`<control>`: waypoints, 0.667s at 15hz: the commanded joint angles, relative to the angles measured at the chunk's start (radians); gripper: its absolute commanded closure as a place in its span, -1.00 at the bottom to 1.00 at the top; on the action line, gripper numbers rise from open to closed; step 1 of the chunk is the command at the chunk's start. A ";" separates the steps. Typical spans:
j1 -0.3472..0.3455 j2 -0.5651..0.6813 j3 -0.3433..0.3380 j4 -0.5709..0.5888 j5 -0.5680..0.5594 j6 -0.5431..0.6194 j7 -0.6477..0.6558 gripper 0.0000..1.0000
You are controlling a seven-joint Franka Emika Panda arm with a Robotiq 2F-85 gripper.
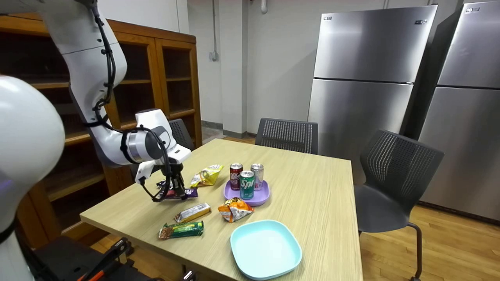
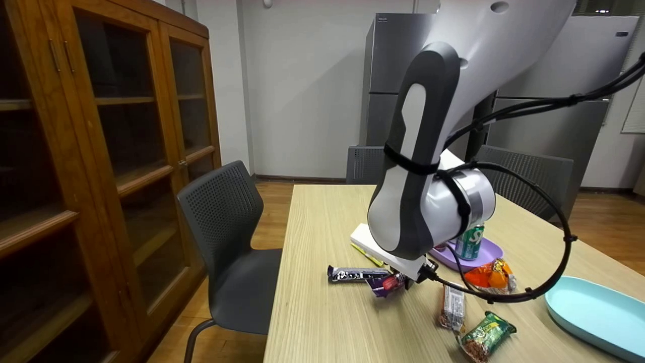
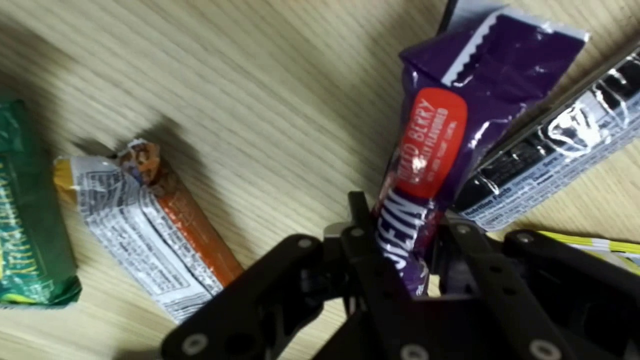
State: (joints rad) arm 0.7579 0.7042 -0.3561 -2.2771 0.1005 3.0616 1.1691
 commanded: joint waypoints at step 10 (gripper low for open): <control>-0.057 -0.401 -0.008 -0.281 -0.085 -0.031 -0.357 0.91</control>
State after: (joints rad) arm 0.7441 0.4383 -0.3702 -2.4691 0.0597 3.0656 0.9200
